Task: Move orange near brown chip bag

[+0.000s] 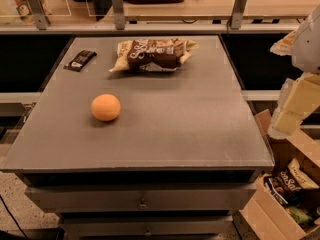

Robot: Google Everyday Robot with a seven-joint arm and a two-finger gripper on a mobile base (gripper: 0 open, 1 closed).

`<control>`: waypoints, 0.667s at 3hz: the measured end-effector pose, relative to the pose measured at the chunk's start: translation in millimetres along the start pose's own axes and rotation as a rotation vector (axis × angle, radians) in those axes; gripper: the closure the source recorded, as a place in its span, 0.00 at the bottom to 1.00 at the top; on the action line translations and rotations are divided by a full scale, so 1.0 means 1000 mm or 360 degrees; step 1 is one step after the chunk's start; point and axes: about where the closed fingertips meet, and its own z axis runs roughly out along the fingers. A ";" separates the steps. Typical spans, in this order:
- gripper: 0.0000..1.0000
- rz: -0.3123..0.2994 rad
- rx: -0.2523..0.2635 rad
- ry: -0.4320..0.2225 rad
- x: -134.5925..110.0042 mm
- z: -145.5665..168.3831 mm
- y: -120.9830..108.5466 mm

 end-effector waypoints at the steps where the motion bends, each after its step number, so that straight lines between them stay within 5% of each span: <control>1: 0.00 -0.0023 -0.0031 -0.0188 -0.029 0.025 0.025; 2: 0.00 -0.0086 -0.0087 -0.0447 -0.076 0.070 0.046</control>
Offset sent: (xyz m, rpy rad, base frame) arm 0.0295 0.1730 -0.0842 0.4782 -0.1848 0.2059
